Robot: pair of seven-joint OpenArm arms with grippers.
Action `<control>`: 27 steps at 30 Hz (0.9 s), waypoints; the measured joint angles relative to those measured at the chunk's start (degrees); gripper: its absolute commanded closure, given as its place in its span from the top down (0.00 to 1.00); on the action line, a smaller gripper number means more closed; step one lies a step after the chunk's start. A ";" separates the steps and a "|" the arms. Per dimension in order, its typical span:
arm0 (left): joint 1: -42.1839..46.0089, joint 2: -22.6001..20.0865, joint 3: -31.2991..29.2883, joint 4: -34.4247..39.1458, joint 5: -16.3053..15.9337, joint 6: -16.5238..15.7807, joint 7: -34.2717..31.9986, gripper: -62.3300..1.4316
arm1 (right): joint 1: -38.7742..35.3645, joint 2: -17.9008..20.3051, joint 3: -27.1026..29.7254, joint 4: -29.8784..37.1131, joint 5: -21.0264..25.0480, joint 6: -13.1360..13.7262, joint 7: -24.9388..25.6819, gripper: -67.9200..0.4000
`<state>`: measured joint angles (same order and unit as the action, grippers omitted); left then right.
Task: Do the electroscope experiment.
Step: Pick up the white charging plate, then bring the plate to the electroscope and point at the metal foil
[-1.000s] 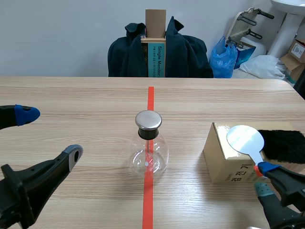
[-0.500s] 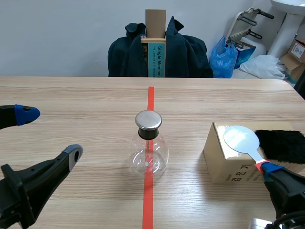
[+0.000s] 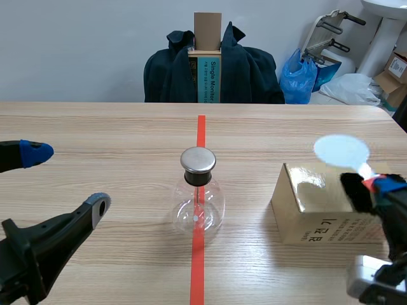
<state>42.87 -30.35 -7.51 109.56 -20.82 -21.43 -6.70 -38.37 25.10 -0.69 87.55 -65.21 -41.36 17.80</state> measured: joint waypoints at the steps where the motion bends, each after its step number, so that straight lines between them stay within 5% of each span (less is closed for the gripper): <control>1: 0.00 0.00 0.00 0.00 0.00 0.00 0.37 1.00 | -1.31 0.00 1.03 2.75 0.66 0.02 -0.15 0.02; 10: 0.00 -2.08 0.00 0.00 0.00 0.00 4.74 1.00 | -8.66 0.00 6.93 22.62 8.31 0.00 -2.21 0.02; 11: -0.02 -2.71 0.00 0.00 -0.02 0.00 4.83 0.94 | -8.61 0.00 7.02 23.78 8.48 -0.04 -2.64 0.02; 15: -3.02 -4.50 0.02 -1.31 -0.09 -1.55 9.79 0.37 | -8.02 -0.02 7.06 27.04 9.14 -0.17 -3.54 0.02; 18: -8.39 -4.61 0.11 -5.92 -0.09 -5.95 10.80 0.06 | -7.87 -0.02 7.06 27.61 9.14 -0.17 -3.39 0.02; 27: -22.58 -4.59 3.65 -25.49 -0.04 -18.29 1.40 0.07 | -7.19 -0.04 7.06 27.56 9.09 -0.13 1.90 0.02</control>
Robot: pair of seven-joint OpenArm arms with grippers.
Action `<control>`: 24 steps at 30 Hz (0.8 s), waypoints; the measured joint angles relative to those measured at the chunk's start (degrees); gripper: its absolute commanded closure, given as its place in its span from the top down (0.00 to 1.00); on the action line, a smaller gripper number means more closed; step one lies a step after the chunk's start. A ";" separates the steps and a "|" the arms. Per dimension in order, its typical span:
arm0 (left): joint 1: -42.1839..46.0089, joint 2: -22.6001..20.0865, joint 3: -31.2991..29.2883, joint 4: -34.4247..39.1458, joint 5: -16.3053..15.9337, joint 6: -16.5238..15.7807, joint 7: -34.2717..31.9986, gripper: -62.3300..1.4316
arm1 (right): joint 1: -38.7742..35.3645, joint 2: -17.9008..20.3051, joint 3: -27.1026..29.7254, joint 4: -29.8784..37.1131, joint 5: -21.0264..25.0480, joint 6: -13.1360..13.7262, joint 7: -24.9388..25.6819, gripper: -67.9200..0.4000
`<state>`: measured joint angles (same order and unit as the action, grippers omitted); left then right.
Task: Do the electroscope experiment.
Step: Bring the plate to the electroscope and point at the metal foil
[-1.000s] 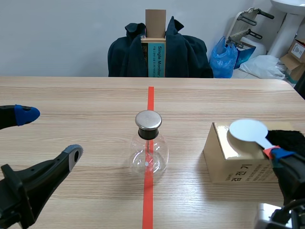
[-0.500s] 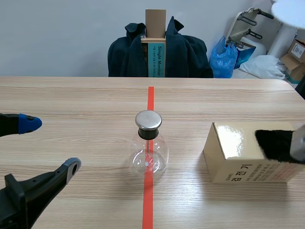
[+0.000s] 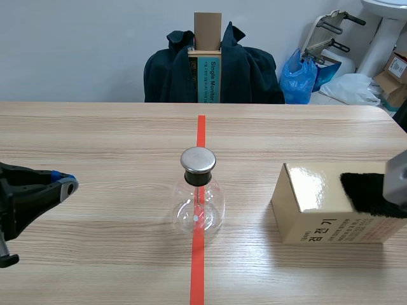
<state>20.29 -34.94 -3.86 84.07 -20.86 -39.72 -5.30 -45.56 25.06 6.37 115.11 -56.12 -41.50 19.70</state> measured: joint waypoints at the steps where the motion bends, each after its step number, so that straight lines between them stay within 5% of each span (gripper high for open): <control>1: -1.42 0.02 1.51 -1.99 0.02 -0.02 -1.03 0.07 | 0.59 0.00 0.00 0.00 0.02 0.00 0.35 0.02; 4: -5.73 0.15 6.38 -7.28 0.72 -0.07 -2.86 0.07 | 2.75 0.02 0.00 -0.02 0.00 -0.02 1.73 0.02; 10: -13.31 3.45 15.43 -14.97 7.15 -0.07 -7.52 0.07 | 6.62 0.02 0.00 -0.09 1.53 0.35 3.02 0.02; 14: -16.70 6.47 20.09 -18.69 10.16 -0.07 -9.42 0.07 | 9.73 0.02 -0.11 -0.09 1.99 5.84 6.23 0.02; 21: -20.31 10.73 23.54 -23.23 13.90 0.68 -10.43 0.07 | 11.91 0.02 -4.96 -0.11 5.16 11.26 6.62 0.02; 24: -20.96 11.58 24.76 -23.89 14.01 2.89 -10.69 0.07 | 14.19 -0.74 -8.66 -2.12 4.33 11.06 6.62 0.02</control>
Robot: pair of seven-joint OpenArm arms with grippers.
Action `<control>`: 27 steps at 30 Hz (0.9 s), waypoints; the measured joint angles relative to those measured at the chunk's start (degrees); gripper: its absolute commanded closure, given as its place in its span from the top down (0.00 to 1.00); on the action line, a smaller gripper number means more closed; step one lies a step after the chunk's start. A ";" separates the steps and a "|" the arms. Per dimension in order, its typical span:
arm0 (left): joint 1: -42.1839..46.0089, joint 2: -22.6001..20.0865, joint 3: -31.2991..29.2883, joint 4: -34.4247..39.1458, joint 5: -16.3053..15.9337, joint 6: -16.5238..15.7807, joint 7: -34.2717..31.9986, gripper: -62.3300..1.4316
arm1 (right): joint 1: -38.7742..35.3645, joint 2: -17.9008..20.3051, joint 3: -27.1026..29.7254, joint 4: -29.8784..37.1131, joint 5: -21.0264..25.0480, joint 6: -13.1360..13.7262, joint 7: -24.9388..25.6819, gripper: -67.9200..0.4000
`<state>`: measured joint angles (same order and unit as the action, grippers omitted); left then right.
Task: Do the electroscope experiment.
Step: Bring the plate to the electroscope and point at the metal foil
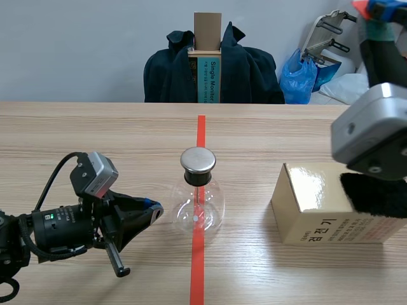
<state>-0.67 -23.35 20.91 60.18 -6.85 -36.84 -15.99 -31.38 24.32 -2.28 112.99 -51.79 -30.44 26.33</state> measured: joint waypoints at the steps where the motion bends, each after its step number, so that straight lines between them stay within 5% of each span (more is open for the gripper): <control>1: -0.07 0.07 0.39 0.00 0.00 0.66 -0.13 0.07 | 1.40 -1.18 -1.16 -1.40 -0.92 -0.15 -0.24 0.02; 7: -0.13 0.52 0.83 0.00 1.44 2.27 -1.44 0.07 | 8.11 -9.33 -6.56 -13.18 -8.35 -0.61 -1.97 0.02; 17: -0.13 0.63 0.81 0.00 1.40 2.73 -1.44 0.07 | 10.86 -13.40 -10.78 -26.29 -13.03 -2.43 -2.19 0.02; 27: -0.13 0.63 0.81 0.00 1.42 2.78 -1.42 0.07 | 10.84 -14.71 -11.43 -32.00 -16.46 -3.39 -2.01 0.02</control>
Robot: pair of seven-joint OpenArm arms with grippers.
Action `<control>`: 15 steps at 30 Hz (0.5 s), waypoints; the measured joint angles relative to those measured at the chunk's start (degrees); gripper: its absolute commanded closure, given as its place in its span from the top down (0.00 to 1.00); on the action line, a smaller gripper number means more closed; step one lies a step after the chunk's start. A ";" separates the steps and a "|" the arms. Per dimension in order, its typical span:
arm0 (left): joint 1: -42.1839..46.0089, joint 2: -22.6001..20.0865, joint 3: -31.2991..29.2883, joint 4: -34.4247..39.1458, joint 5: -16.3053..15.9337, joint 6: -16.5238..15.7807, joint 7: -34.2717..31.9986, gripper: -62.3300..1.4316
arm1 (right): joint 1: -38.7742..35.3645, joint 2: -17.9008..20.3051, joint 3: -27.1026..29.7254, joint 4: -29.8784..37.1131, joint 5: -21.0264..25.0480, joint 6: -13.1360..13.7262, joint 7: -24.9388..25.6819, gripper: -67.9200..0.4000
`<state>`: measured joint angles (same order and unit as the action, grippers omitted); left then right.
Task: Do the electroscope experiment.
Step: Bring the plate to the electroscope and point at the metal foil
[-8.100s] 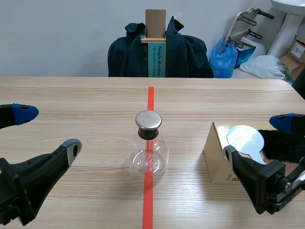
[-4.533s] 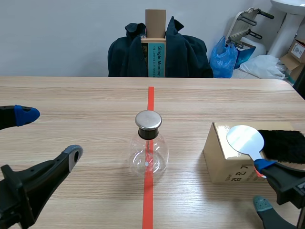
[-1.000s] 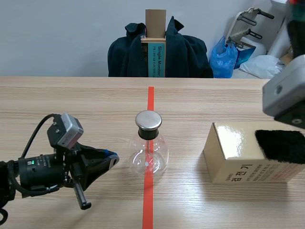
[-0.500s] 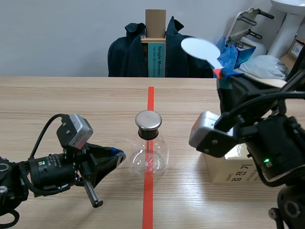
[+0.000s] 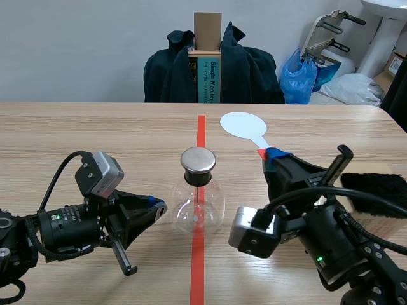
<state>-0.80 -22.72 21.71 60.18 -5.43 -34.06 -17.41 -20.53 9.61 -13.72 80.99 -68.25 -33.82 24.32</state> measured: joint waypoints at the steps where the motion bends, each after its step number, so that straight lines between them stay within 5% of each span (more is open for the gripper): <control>1: 0.00 0.00 0.00 0.00 0.00 0.00 0.00 0.07 | 0.00 0.00 0.00 -0.07 -0.26 0.00 -0.09 0.02; 10: 0.00 0.00 0.00 0.00 0.00 0.00 0.00 0.07 | -0.02 -0.07 0.15 -0.76 -2.12 0.00 -0.52 0.02; 15: 0.00 0.00 0.00 0.00 0.00 0.00 0.00 0.07 | 0.00 -0.09 0.13 -0.76 -2.49 0.00 4.15 0.02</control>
<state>-0.80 -22.72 21.71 60.18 -5.43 -34.06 -17.41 -20.53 9.52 -13.58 80.23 -70.74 -33.82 28.47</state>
